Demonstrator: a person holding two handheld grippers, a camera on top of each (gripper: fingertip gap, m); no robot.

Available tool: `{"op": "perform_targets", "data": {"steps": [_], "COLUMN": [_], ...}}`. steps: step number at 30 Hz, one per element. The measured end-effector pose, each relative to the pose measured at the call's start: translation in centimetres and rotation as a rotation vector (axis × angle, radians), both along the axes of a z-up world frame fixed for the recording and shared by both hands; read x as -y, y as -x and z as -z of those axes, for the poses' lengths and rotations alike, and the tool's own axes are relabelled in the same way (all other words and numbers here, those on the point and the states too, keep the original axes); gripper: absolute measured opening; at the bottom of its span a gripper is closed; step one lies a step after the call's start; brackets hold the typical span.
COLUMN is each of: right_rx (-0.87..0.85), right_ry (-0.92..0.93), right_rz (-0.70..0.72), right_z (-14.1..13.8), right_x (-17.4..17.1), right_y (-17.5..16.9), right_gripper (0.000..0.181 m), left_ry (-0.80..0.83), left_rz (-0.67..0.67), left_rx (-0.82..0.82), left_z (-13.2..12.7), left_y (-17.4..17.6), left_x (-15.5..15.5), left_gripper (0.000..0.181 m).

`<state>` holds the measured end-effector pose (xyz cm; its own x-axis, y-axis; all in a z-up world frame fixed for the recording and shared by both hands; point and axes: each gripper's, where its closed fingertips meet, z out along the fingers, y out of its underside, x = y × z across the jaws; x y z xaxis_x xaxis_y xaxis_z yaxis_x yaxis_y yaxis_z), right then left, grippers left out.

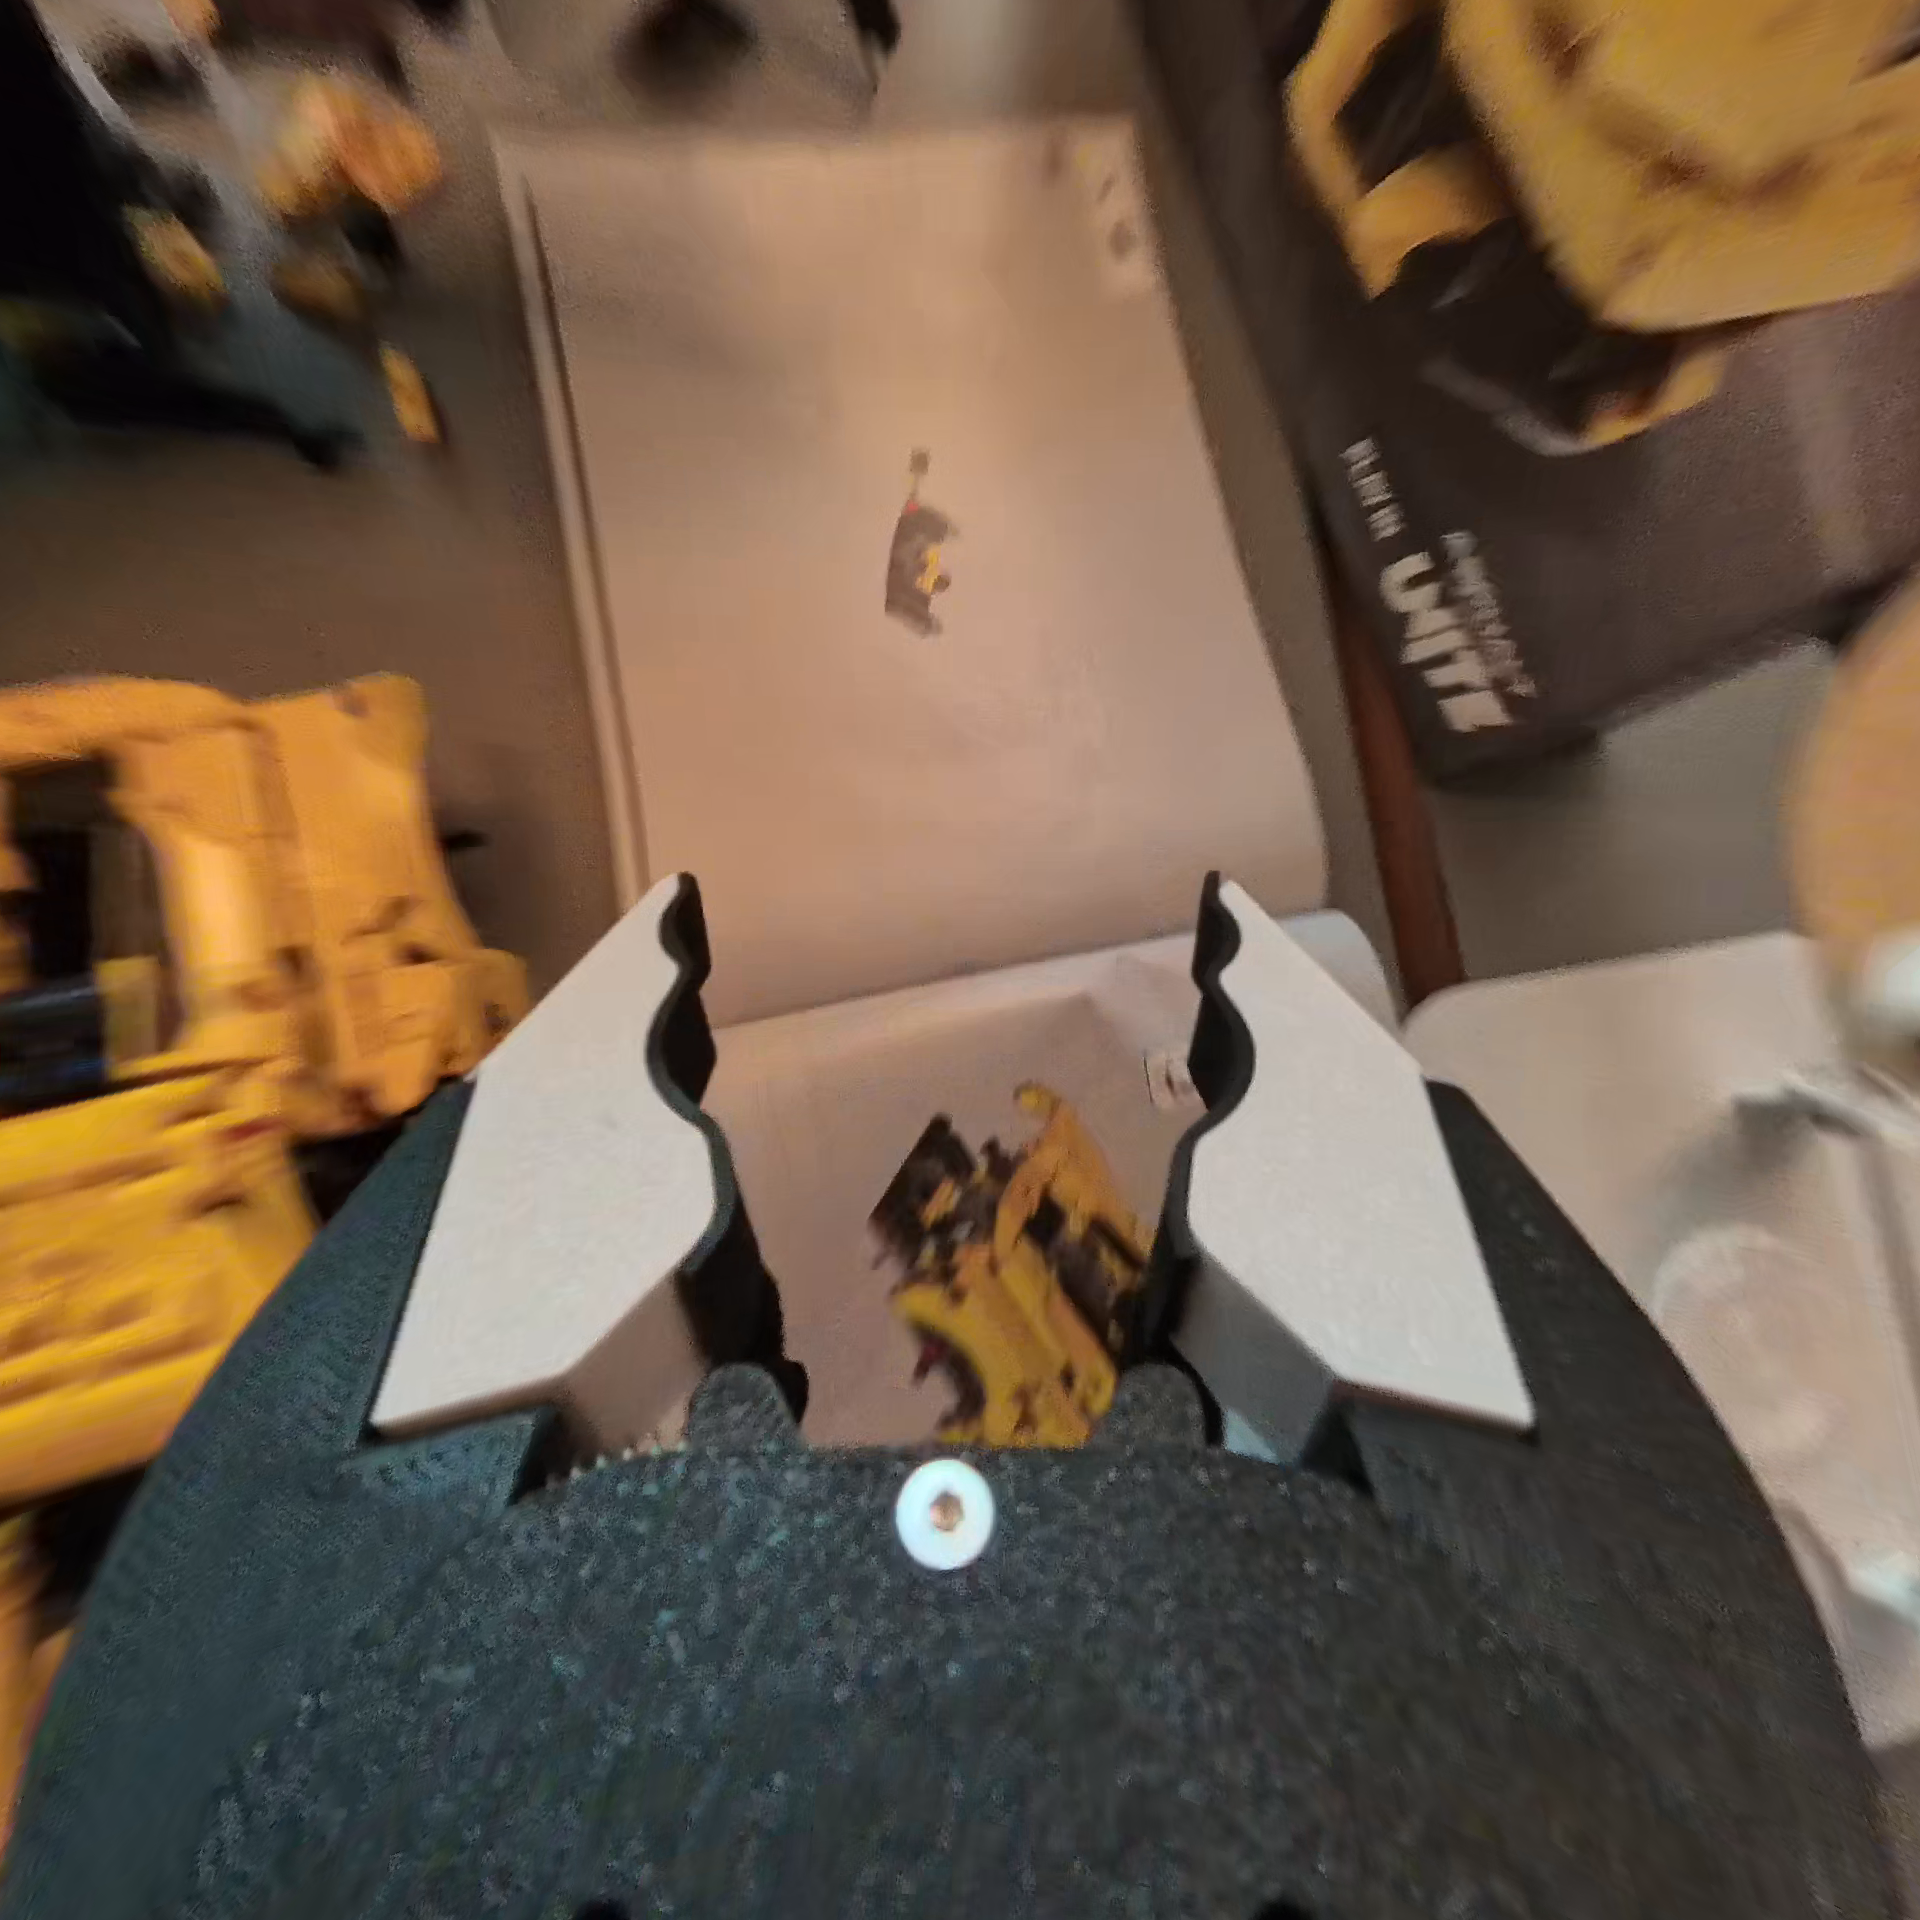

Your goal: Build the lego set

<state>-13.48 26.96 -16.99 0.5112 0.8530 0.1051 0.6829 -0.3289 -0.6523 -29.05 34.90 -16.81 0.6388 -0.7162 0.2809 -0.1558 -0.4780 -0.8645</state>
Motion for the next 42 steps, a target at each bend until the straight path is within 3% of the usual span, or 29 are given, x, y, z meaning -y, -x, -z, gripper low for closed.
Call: {"op": "perform_targets", "data": {"steps": [4,7,9,14,19,27,31,36,39,42], "right_rx": [-0.076,-0.145,-0.229,-0.245,-0.306,-0.344,-0.268,-0.299,-0.274,-0.238], "right_ry": [-0.061,-0.122,-0.090,0.018,0.004,0.096,0.086,0.132,0.122,0.163], "right_rz": [0.181,0.358,0.434,0.721,0.846,0.828,0.800,0.818,0.922,1.180], "right_z": [-8.6,-11.3,-10.5,-3.1,1.5,5.6,6.4,6.6,6.2,5.7], "right_x": [5.7,11.7,16.4,26.7,32.9,33.6,33.4,33.7,33.8,34.3], "right_y": [-7.1,-13.3,-16.1,-23.5,-25.7,-27.0,-27.4,-27.3,-28.1,-29.4], "right_gripper": [0.091,0.084,0.080,0.073,0.046,0.025,0.020,0.019,0.016,0.025], "left_ry": [-0.156,-0.164,-0.166,-0.182,-0.173,-0.091,-0.111,-0.097,-0.097,-0.099], "left_rz": [0.061,0.107,0.122,0.148,0.136,0.166,0.148,0.145,0.146,0.143], "left_rx": [0.129,0.072,0.075,0.137,0.141,0.222,0.204,0.198,0.190,0.177], "left_z": [-3.6,-3.1,-3.2,-4.6,-4.4,-4.1,-4.2,-3.8,-3.7,-3.5], "left_y": [-2.2,-3.4,-4.0,-5.2,-4.7,-5.0,-4.5,-4.5,-4.6,-4.6], "left_x": [1.5,2.4,2.9,4.2,4.0,4.3,4.0,3.9,3.9,3.9], "left_gripper": [0.031,0.030,0.031,0.031,0.031,0.031,0.030,0.031,0.030,0.030]}}
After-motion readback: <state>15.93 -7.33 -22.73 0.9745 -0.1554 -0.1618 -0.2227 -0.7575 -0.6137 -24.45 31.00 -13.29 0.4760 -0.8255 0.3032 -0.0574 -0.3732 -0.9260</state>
